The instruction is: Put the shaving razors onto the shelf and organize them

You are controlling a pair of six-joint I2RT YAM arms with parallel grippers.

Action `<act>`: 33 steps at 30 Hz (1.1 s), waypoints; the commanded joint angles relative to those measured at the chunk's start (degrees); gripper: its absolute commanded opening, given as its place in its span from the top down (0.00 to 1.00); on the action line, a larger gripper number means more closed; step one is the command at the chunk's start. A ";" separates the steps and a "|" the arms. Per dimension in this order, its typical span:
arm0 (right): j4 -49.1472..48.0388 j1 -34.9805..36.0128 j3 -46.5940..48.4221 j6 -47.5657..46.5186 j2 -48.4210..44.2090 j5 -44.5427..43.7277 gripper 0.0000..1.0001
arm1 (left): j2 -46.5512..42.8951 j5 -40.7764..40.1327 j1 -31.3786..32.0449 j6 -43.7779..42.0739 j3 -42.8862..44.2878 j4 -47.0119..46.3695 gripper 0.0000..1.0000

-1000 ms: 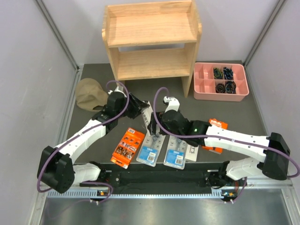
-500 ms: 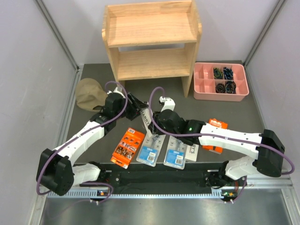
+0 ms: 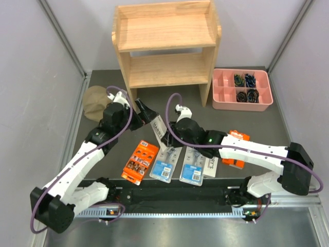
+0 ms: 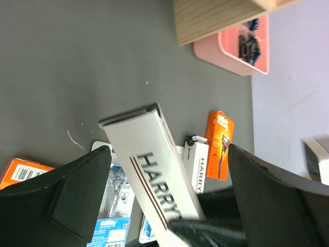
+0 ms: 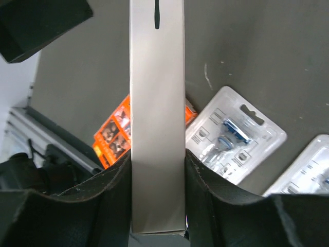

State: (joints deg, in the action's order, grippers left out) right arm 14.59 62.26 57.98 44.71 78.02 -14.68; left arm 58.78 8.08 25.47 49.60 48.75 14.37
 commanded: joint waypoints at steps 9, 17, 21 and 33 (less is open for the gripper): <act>-24.59 -10.48 -9.36 5.12 -7.62 20.46 0.61 | -14.21 11.42 -0.34 -4.34 -15.60 -15.67 0.01; -37.77 -12.60 -14.11 10.30 -7.36 29.52 0.60 | -16.77 18.90 -0.34 -0.75 -23.61 -31.58 0.01; -43.06 -12.51 -16.14 12.51 -7.00 32.25 0.60 | -16.68 19.35 -0.34 1.11 -26.59 -38.26 0.01; -46.67 -12.60 -19.04 14.53 -7.44 33.75 0.60 | -17.21 13.19 -0.69 8.23 -30.82 -47.24 0.27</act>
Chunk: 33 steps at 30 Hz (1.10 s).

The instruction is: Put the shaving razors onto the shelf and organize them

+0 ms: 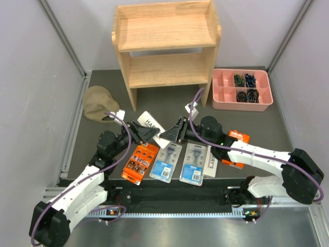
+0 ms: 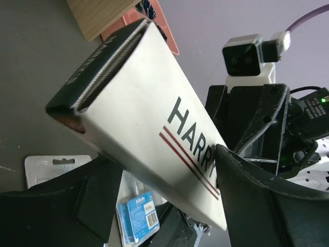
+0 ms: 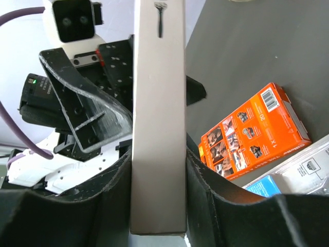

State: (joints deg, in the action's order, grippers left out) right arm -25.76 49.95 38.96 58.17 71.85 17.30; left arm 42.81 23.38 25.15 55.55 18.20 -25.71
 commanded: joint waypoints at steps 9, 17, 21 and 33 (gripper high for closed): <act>-8.34 -0.30 -0.38 1.94 -0.23 2.30 0.51 | -1.06 0.35 -0.36 1.93 1.93 -6.72 0.62; -7.21 -0.21 -0.64 1.42 -0.75 2.47 0.28 | 1.05 3.86 -0.54 -4.03 9.82 2.05 0.74; -1.78 -0.30 -0.29 -1.91 -3.38 2.56 0.28 | 4.65 10.18 -1.33 -9.75 15.98 10.06 0.74; 10.73 -0.30 1.65 -12.29 -11.65 6.69 0.27 | 13.09 31.73 -2.82 -13.45 25.05 11.39 0.66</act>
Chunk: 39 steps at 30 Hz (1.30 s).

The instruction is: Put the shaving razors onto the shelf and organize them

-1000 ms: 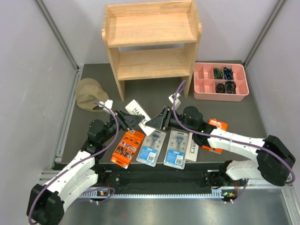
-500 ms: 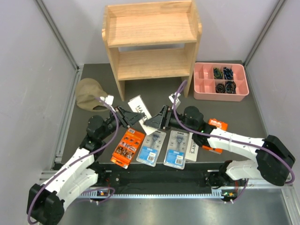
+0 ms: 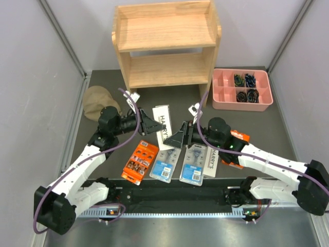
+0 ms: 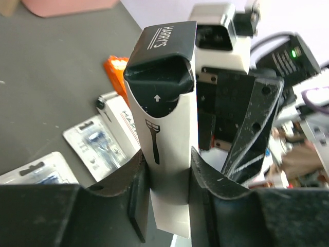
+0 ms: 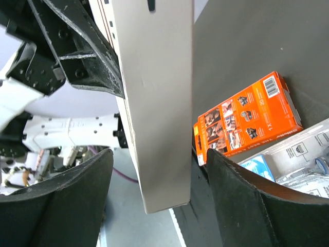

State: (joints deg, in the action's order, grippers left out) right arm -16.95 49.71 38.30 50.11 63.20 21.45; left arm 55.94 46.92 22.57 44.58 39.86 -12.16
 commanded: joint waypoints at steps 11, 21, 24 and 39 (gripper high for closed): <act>3.32 -0.06 1.95 -5.19 -3.26 7.64 0.32 | -0.92 4.86 -0.24 -1.78 3.83 -2.16 0.67; 3.77 -0.06 -0.86 -3.70 -5.10 4.13 0.60 | -0.13 3.80 -0.24 3.23 1.98 -8.75 0.68; 3.24 -0.06 -1.57 -3.09 -5.98 2.72 0.66 | -0.13 3.97 -0.24 3.59 1.45 -9.02 0.67; 4.38 -0.06 -2.27 -1.77 -7.13 0.17 0.87 | -3.64 -9.02 -0.24 -9.67 6.98 14.42 0.01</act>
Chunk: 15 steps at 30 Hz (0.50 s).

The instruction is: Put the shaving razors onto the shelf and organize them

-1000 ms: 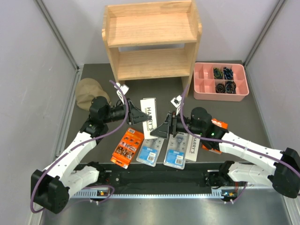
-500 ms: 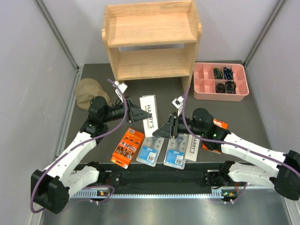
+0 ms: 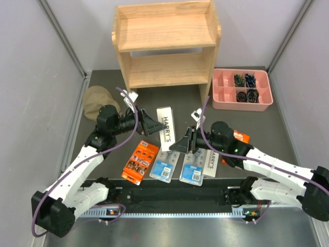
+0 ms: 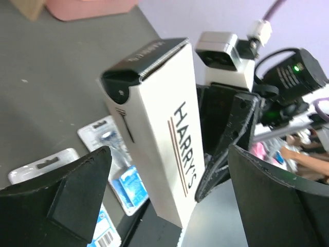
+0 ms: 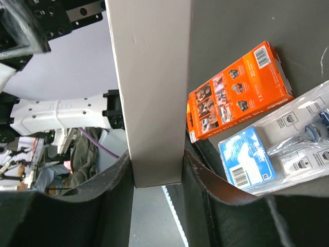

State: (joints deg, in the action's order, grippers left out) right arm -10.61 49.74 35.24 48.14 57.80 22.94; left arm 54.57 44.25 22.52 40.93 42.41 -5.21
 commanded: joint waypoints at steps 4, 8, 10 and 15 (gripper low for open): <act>-0.56 0.01 1.32 0.29 -1.73 -1.76 0.88 | -4.37 -13.47 -0.20 -8.67 6.36 15.21 0.01; 1.55 0.01 1.93 0.20 -1.81 -2.37 0.88 | -8.67 -26.55 -0.20 -10.77 7.51 22.14 0.01; 2.69 -0.08 2.55 0.02 -1.73 -2.72 0.88 | -9.74 -35.08 -0.20 -11.48 8.91 25.59 0.01; 4.54 -0.08 3.69 -0.41 -1.64 -3.25 0.88 | -11.68 -58.24 -0.20 -10.35 12.16 38.58 0.01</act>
State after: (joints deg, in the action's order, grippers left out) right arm -5.54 49.74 35.38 48.18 57.78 20.62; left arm 44.21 8.80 22.52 31.14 50.81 21.91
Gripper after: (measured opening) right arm 0.370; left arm 0.987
